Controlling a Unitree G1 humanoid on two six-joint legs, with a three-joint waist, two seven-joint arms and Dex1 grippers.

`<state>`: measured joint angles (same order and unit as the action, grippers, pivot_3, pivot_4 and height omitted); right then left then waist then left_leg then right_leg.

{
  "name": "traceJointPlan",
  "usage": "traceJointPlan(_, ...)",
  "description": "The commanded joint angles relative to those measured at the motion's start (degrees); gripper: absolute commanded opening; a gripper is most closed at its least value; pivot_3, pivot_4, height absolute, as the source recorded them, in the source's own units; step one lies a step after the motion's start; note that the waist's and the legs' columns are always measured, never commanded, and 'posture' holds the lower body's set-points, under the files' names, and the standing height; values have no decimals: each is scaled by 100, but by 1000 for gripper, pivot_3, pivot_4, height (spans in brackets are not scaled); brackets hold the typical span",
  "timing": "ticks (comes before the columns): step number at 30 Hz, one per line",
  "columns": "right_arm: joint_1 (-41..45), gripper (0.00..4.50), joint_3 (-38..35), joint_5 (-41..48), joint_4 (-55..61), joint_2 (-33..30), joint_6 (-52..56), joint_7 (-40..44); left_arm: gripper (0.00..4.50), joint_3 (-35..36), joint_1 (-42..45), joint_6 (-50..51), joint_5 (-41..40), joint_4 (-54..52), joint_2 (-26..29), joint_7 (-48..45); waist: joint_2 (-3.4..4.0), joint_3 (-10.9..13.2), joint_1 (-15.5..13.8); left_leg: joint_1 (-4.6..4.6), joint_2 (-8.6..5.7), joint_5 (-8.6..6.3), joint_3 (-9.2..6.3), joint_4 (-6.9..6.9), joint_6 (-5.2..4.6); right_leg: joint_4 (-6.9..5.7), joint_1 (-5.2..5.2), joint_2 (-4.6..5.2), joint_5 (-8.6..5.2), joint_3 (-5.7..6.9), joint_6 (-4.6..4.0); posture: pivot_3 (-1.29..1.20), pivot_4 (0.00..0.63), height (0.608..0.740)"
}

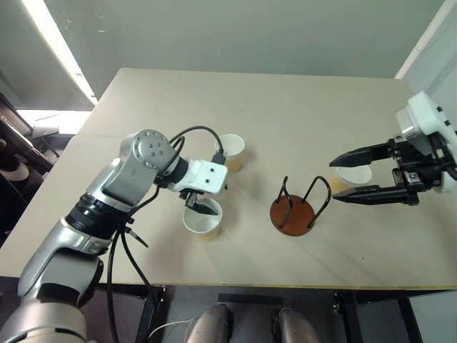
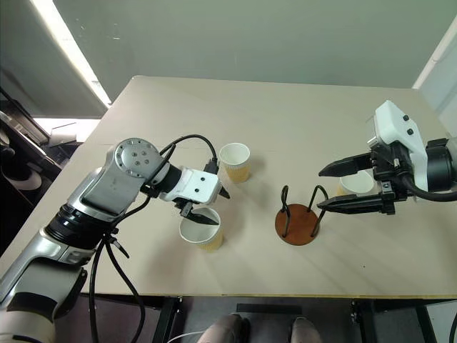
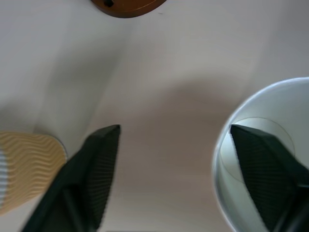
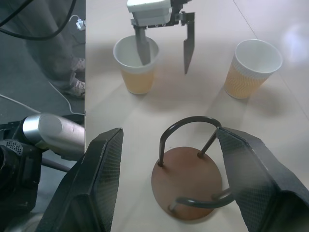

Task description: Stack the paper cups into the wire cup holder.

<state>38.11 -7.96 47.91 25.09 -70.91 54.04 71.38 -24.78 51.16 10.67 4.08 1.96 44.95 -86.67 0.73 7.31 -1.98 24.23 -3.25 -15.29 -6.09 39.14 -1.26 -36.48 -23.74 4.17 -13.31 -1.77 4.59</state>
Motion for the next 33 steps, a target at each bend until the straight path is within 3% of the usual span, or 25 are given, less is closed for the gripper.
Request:
traceJointPlan(1,16,3190,-210,175,130,-18,28,-73,2143,62,110,-73,-53,-97,-14,-102,0,0,0,0,0,0,0,0,0,0,0,0,0,0,0,0,150,740)
traceJointPlan(7,-88,3190,-315,280,177,-84,41,-108,44,196,325,263,-413,-135,-92,-437,0,0,-13,0,0,0,0,1,0,0,0,0,0,0,0,0,150,740)
traceJointPlan(18,-200,3190,-443,71,-68,-199,-234,-89,15,238,1214,588,-976,388,-212,-582,0,0,-20,2,0,0,1,4,0,-5,0,2,0,0,1,0,150,740)
traceJointPlan(33,-839,3190,-1263,3,-386,-797,-91,41,15,15,3533,472,-2059,2931,-1252,-583,-2,1,-104,23,-1,-9,7,1,-12,19,-5,7,3,5,7,0,150,740)
